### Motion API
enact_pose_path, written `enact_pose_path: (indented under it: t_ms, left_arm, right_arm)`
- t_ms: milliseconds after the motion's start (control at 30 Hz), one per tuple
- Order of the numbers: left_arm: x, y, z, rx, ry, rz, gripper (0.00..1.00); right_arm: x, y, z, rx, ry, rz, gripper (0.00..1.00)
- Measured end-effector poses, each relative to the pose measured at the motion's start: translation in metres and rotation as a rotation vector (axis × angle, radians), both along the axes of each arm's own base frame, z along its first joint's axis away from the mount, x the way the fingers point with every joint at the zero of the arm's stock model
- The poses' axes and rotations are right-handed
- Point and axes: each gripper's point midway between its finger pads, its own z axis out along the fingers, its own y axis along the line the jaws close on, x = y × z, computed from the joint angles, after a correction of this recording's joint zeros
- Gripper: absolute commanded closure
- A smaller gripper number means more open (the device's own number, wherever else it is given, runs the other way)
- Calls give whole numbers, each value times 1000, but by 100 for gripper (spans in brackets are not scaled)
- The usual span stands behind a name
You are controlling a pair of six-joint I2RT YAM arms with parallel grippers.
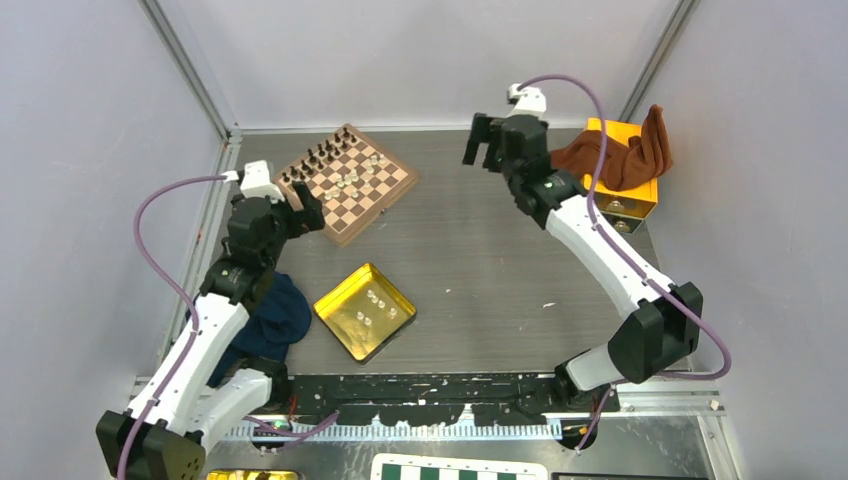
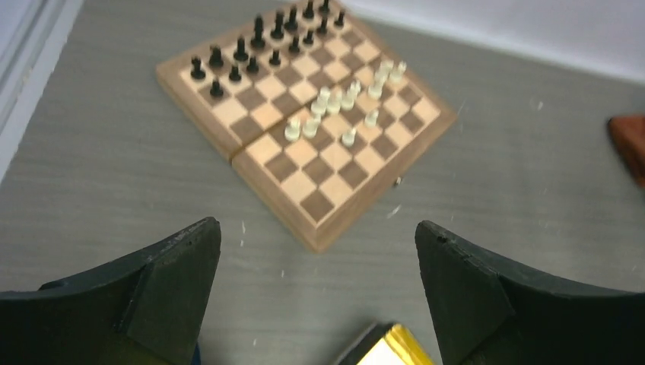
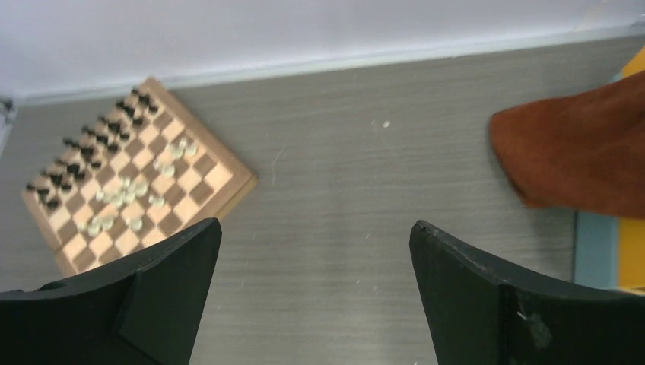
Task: Set up the chess pieces on the board
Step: Move the storage box to the center of the board.
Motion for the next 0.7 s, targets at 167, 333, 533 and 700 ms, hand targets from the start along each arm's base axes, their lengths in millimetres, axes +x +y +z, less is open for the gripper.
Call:
enact_pose_path:
  t_ms: [167, 333, 533, 700]
  left_arm:
    - [-29, -11, -17, 22, 131, 12, 0]
    - [-62, -10, -21, 1, 207, 66, 0]
    - [-83, -1, -35, -20, 293, 140, 0]
    - [-93, 3, -46, -25, 345, 174, 0]
  right_arm:
    - [-30, 56, -42, -25, 99, 154, 0]
    - [-74, 119, -105, -1, 265, 419, 0]
    - [-147, 176, -171, -68, 440, 659, 0]
    - [-202, 208, -186, -111, 483, 816, 0]
